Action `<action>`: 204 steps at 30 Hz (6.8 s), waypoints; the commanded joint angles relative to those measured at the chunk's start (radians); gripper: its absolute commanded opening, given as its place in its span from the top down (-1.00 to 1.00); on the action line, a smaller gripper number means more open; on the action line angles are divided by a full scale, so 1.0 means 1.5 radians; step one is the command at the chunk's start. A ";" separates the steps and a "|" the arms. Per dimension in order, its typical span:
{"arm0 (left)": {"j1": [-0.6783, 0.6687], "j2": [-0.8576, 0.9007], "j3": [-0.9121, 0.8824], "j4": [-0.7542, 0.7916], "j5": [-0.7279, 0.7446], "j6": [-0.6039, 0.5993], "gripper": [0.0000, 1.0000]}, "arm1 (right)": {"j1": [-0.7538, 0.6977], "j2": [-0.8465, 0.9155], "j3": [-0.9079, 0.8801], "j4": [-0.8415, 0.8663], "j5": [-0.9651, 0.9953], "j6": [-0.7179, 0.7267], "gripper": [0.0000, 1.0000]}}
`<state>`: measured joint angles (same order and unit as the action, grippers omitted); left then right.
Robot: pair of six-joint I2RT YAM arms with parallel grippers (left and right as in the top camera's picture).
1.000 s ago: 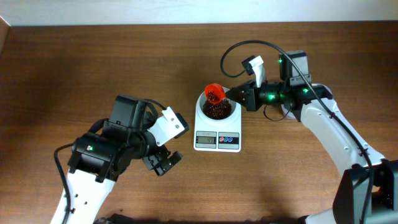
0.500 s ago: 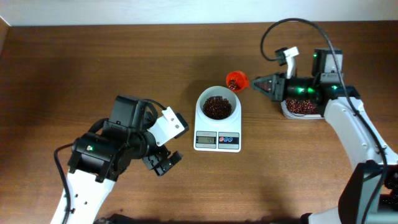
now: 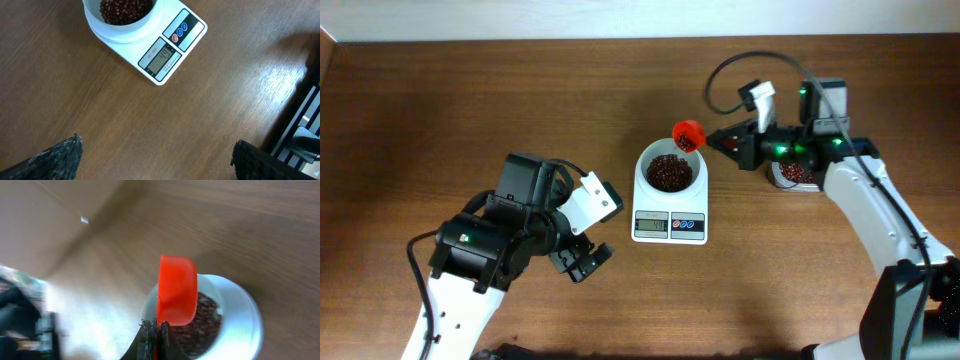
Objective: Scoop and weigh 50g on scale
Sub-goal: 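Hold the scoop above the bowl edge, tipping small amounts of beans, then tilt the orange scoop over the white bowl again, shaking out beans, then carry the scoop right and dump leftover beans into the plastic tub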
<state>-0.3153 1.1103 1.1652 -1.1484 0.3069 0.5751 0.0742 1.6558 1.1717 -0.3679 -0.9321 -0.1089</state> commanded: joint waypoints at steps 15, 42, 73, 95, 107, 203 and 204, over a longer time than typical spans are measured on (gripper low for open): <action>0.003 -0.007 0.012 -0.001 0.002 -0.009 -0.98 | 0.023 0.000 -0.004 0.012 -0.048 0.050 0.92; 0.003 -0.007 0.012 -0.001 0.002 -0.009 -0.98 | 0.016 0.000 -0.004 -0.011 0.030 0.023 0.92; 0.003 -0.007 0.012 -0.001 0.002 -0.008 -0.98 | 0.016 0.002 -0.004 -0.093 -0.026 -0.058 0.92; 0.003 -0.007 0.012 -0.001 0.002 -0.009 -0.98 | 0.016 0.002 -0.004 -0.119 -0.025 -0.022 0.92; 0.003 -0.007 0.012 -0.001 0.002 -0.009 -0.98 | 0.016 0.002 -0.004 -0.117 -0.071 -0.022 0.92; 0.003 -0.007 0.012 -0.001 0.002 -0.009 -0.98 | -0.082 0.008 -0.004 -0.097 -0.180 0.009 0.92; 0.003 -0.007 0.012 -0.001 0.002 -0.009 -0.98 | -0.097 0.008 -0.004 -0.097 -0.180 0.009 0.92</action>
<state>-0.3153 1.1103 1.1652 -1.1488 0.3069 0.5755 -0.0219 1.6573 1.1683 -0.5129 -1.1732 -0.0998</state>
